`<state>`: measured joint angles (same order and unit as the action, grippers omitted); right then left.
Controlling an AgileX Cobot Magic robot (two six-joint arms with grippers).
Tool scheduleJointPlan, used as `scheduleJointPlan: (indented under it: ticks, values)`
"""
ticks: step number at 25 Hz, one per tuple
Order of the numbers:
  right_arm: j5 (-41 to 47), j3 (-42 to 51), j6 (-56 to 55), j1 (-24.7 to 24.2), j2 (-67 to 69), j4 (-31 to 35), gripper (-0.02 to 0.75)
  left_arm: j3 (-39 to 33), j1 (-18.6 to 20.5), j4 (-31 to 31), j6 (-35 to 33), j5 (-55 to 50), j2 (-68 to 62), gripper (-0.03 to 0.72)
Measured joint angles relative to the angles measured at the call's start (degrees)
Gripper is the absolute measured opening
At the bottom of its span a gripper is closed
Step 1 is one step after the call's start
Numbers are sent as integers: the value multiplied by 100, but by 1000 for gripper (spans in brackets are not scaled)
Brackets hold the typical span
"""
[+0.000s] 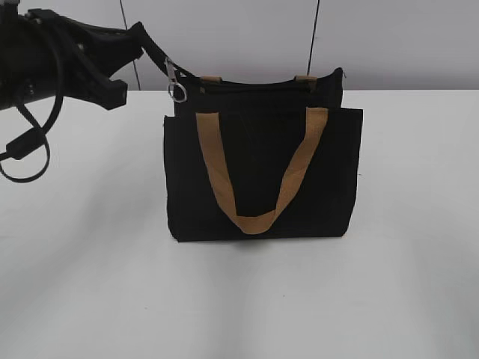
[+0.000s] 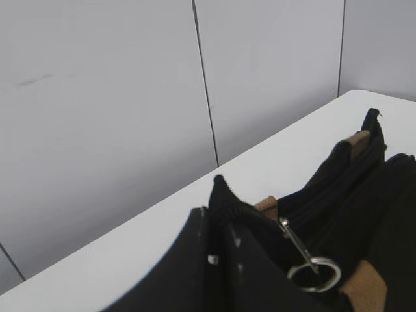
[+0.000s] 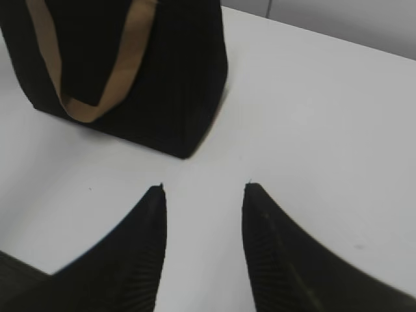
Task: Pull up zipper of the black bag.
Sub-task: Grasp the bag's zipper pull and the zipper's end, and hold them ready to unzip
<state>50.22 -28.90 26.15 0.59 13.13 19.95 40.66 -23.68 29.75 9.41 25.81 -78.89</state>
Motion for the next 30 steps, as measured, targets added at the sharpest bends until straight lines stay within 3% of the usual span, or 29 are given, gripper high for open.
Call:
scheduleJointPlan:
  ticks: [7,13,22,30]
  values:
    - [-1574,-80,1435,721,1730,1651,309,0,-44,-5,14,-40,4,6]
    - [-1720,-715,2185,1429,3655,2382,309,0,-45,-5,156,-95,4,6]
    - [-1729,-2317,3102,2592,6117,2662,309,0,-45,-5,213,-117,4,5]
    - [-1749,-3764,3642,3107,7630,2684,309,0,-45,-5,213,-123,4,5]
